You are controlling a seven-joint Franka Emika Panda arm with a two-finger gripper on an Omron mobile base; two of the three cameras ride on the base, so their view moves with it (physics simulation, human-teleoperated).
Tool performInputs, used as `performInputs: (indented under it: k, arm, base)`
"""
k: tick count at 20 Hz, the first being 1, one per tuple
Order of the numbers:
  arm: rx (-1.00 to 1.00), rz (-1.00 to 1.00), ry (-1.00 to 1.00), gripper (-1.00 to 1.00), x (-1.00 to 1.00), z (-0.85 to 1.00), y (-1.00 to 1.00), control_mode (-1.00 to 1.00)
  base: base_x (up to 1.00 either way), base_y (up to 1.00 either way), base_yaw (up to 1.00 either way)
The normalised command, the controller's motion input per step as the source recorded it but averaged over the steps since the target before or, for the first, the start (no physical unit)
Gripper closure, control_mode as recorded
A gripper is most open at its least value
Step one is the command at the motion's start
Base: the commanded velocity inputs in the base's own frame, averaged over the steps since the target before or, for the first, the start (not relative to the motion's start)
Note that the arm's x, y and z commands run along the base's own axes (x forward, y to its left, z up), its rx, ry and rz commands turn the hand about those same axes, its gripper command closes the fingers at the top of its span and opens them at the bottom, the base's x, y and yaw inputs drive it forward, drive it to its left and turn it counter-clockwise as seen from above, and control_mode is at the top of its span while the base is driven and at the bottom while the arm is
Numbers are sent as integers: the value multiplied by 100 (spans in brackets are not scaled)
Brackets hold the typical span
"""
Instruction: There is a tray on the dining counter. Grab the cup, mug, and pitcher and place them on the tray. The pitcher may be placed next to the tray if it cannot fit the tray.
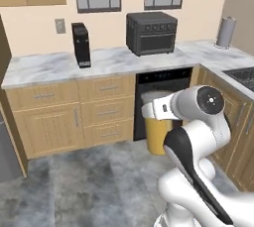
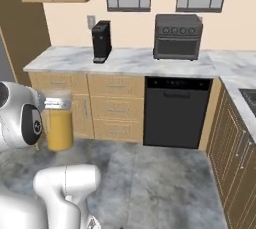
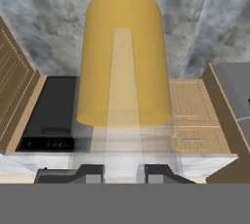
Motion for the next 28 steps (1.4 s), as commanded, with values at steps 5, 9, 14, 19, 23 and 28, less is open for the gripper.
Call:
performInputs:
  k: [5, 9, 14, 19, 23, 28]
  arm:
    - [0, 0, 0, 100, 0, 0, 0, 100]
    - [0, 0, 0, 100, 0, 0, 0, 100]
    - [0, 0, 0, 100, 0, 0, 0, 100]
    - [0, 0, 0, 100, 0, 0, 0, 100]
    - [0, 0, 0, 100, 0, 0, 0, 100]
    - [0, 0, 0, 100, 0, 0, 0, 100]
  base:
    - [37, 60, 30]
    - [46, 46, 42]
    - [46, 18, 47]
    - [36, 0, 47]
    - [29, 0, 47]
    - [29, 0, 49]
